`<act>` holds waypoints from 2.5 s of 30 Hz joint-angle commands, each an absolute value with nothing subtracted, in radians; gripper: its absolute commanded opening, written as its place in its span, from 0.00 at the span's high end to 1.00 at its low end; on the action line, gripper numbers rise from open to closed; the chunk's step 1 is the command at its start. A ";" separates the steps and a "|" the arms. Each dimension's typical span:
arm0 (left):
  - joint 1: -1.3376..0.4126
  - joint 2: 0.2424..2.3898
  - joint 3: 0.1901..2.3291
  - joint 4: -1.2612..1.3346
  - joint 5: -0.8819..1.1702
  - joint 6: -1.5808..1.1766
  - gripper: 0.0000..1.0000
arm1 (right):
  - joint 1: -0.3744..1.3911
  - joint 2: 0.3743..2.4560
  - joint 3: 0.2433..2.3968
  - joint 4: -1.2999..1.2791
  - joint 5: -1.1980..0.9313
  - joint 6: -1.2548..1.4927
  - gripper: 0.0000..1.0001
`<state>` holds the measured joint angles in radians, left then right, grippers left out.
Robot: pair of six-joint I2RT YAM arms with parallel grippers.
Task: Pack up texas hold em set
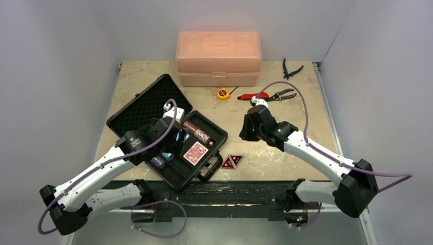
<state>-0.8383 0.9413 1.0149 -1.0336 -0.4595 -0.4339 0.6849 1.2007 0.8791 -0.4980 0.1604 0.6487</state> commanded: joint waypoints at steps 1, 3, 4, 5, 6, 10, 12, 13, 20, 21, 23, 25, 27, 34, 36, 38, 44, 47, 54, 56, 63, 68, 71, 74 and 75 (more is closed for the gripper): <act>-0.833 0.937 1.026 -1.019 -0.479 -0.425 0.21 | 0.724 1.234 0.947 -0.425 0.096 0.596 1.00; -0.834 0.936 1.026 -1.021 -0.484 -0.425 0.21 | 0.747 1.253 0.965 -0.410 0.089 0.590 1.00; -0.833 0.936 1.026 -1.022 -0.485 -0.426 0.21 | 0.760 1.264 0.976 -0.405 0.086 0.587 1.00; -0.833 0.936 1.026 -1.023 -0.487 -0.425 0.22 | 0.773 1.276 0.988 -0.400 0.085 0.585 1.00; -0.833 0.935 1.026 -1.023 -0.490 -0.426 0.22 | 0.785 1.289 1.000 -0.396 0.084 0.583 1.00; -0.833 0.932 1.025 -1.026 -0.494 -0.428 0.22 | 0.825 1.338 1.045 -0.377 0.068 0.576 1.00; -0.833 0.931 1.025 -1.026 -0.495 -0.428 0.22 | 0.841 1.370 1.066 -0.369 0.049 0.570 1.00; -0.833 0.931 1.026 -1.027 -0.497 -0.428 0.22 | 0.850 1.383 1.078 -0.367 0.043 0.568 1.00; -0.833 0.932 1.026 -1.031 -0.505 -0.428 0.23 | 0.881 1.458 1.112 -0.338 -0.007 0.559 1.00; -0.833 0.933 1.026 -1.031 -0.505 -0.428 0.23 | 0.883 1.467 1.116 -0.334 -0.022 0.558 1.00; -0.833 0.933 1.026 -1.032 -0.505 -0.427 0.23 | 0.887 1.488 1.123 -0.331 -0.039 0.555 1.00; -0.833 0.934 1.027 -1.031 -0.505 -0.426 0.24 | 0.890 1.504 1.126 -0.323 -0.053 0.555 1.00; -0.833 0.936 1.028 -1.031 -0.505 -0.427 0.24 | 0.891 1.518 1.124 -0.317 -0.064 0.555 1.00; -0.833 0.941 1.029 -1.031 -0.506 -0.424 0.25 | 0.894 1.561 1.140 -0.295 -0.091 0.548 1.00; -0.833 0.943 1.029 -1.031 -0.506 -0.423 0.25 | 0.895 1.576 1.145 -0.292 -0.096 0.545 1.00; -0.833 0.943 1.029 -1.031 -0.506 -0.423 0.25 | 0.894 1.593 1.148 -0.287 -0.099 0.543 1.00; -0.833 0.946 1.029 -1.031 -0.507 -0.422 0.25 | 0.894 1.631 1.157 -0.282 -0.103 0.539 1.00; -0.833 0.946 1.029 -1.031 -0.508 -0.421 0.25 | 0.894 1.650 1.162 -0.282 -0.104 0.536 1.00; -0.833 0.954 1.031 -1.029 -0.509 -0.416 0.26 | 0.894 1.694 1.164 -0.287 -0.100 0.530 1.00; -0.834 0.957 1.031 -1.030 -0.509 -0.416 0.26 | 0.894 1.711 1.164 -0.288 -0.097 0.529 1.00; -0.832 0.964 1.032 -1.032 -0.511 -0.414 0.27 | 0.895 1.752 1.176 -0.306 -0.064 0.515 1.00; -0.833 0.966 1.032 -1.034 -0.511 -0.413 0.28 | 0.894 1.783 1.180 -0.322 -0.052 0.509 1.00; -0.832 0.966 1.032 -1.034 -0.512 -0.413 0.28 | 0.893 1.793 1.180 -0.330 -0.042 0.509 1.00; -0.832 0.968 1.033 -1.036 -0.515 -0.414 0.28 | 0.893 1.795 1.183 -0.341 -0.024 0.506 1.00; -0.831 0.969 1.032 -1.036 -0.515 -0.413 0.29 | 0.893 1.796 1.182 -0.344 -0.019 0.505 1.00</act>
<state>-0.8379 0.9680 1.0149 -1.0344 -0.4885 -0.4259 0.8886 1.7515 1.1698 -0.3107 -0.0669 0.5293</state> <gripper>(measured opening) 0.718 0.245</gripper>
